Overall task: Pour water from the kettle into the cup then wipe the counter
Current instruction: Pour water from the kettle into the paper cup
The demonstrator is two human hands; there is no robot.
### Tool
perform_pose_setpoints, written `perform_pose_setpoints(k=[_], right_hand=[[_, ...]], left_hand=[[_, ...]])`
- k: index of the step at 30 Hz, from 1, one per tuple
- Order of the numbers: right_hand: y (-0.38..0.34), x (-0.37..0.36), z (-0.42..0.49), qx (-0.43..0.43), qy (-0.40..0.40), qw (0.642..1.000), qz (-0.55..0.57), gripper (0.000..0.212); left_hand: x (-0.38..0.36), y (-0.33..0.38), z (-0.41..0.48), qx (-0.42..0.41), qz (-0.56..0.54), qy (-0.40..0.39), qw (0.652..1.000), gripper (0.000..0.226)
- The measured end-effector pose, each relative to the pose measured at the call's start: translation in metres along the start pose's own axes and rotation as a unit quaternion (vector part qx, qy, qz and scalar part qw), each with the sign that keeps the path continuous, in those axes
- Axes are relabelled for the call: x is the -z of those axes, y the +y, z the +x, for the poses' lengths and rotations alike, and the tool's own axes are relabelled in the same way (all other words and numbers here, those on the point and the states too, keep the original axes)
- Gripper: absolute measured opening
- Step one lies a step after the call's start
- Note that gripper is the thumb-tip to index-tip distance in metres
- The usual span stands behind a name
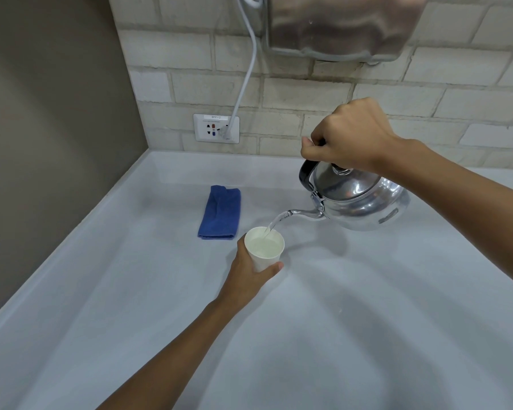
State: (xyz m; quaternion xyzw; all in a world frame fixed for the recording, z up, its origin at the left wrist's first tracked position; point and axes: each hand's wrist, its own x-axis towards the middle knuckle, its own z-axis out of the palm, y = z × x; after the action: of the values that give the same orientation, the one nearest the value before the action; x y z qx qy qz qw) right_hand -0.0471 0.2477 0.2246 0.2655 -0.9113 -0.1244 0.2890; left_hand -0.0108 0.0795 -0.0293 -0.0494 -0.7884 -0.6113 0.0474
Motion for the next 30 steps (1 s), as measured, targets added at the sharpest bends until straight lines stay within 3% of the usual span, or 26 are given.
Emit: perform_pose_setpoints(k=[9, 16, 30], right_hand=[[0.003, -0.012, -0.006, -0.012, 0.022, 0.999, 0.027, 0.049], [0.014, -0.049, -0.021, -0.106, 0.050, 0.986, 0.118, 0.047], [0.038, -0.146, 0.011, -0.381, 0.030, 0.879, 0.286, 0.046]], left_hand=[[0.000, -0.002, 0.000, 0.004, -0.006, -0.004, 1.000, 0.078], [0.000, -0.001, -0.001, 0.009, 0.001, 0.000, 1.000, 0.079], [0.003, 0.002, -0.002, 0.031, 0.007, -0.017, 0.999, 0.081]])
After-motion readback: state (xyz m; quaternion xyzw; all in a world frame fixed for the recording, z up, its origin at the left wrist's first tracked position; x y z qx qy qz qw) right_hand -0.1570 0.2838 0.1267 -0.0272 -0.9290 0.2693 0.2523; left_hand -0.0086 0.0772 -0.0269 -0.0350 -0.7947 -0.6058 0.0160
